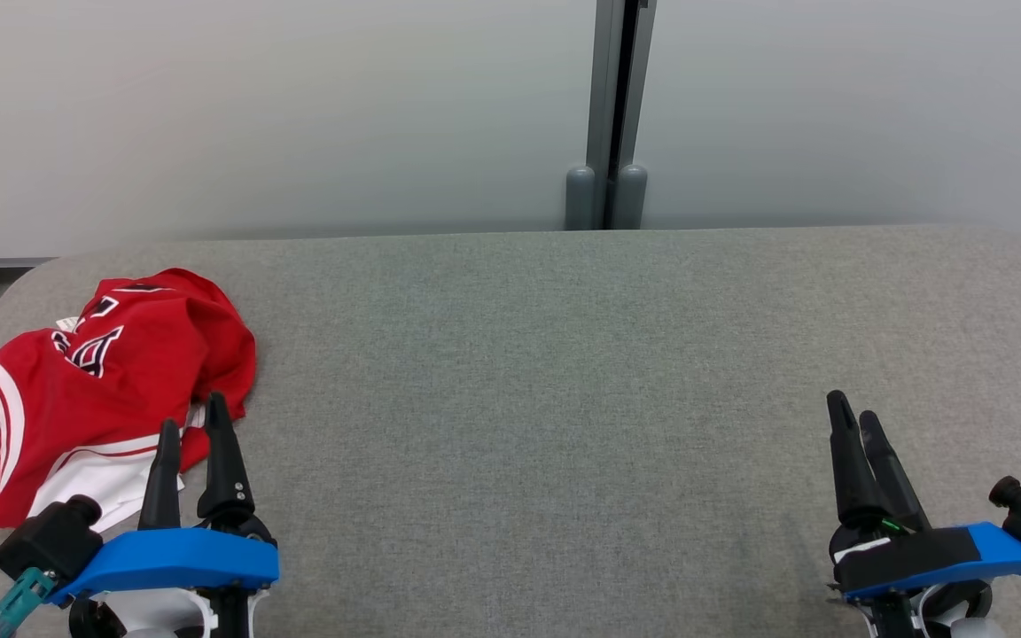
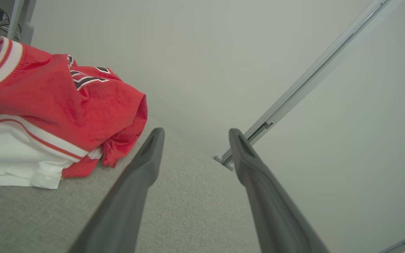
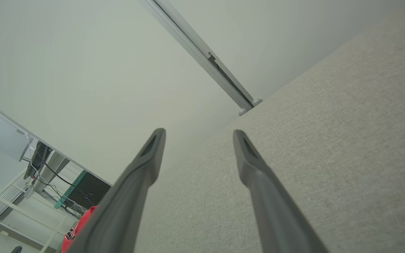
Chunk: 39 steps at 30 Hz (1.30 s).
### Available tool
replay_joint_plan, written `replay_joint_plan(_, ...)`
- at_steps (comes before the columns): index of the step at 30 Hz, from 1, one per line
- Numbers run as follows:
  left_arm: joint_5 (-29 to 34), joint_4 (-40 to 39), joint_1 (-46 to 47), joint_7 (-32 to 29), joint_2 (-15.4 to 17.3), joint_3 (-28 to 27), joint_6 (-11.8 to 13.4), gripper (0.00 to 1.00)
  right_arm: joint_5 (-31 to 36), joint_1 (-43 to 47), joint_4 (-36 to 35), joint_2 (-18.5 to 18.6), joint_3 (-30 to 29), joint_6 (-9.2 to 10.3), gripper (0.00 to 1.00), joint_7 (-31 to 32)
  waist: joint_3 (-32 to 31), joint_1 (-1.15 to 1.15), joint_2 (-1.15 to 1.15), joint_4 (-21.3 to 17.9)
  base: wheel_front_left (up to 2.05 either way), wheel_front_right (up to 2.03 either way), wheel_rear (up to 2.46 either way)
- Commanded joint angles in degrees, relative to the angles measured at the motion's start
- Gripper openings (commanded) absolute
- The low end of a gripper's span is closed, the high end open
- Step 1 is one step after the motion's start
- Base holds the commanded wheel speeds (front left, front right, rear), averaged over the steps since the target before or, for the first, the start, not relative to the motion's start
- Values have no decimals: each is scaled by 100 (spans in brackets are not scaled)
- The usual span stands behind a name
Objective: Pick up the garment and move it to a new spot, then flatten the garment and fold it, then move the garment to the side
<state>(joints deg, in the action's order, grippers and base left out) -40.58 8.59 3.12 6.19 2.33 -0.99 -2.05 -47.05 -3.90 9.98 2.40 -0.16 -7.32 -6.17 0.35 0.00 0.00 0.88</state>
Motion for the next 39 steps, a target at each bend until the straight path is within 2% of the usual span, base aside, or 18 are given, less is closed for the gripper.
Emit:
replay_joint_plan(1,184,-42,60,52,54,26,20,100,183,-76,-61,44,21,-17,100,-52,-1,0,0,4,0,0,0)
replay_joint_plan(20,1540,151,17,346,67,133,118,100,1502,-86,27,53,103,-17,100,-347,-34,0,0,45,0,0,0)
replay_joint_plan(39,2538,373,6,593,102,246,210,100,2694,-50,83,61,101,-20,100,-598,-57,0,0,101,0,0,0)
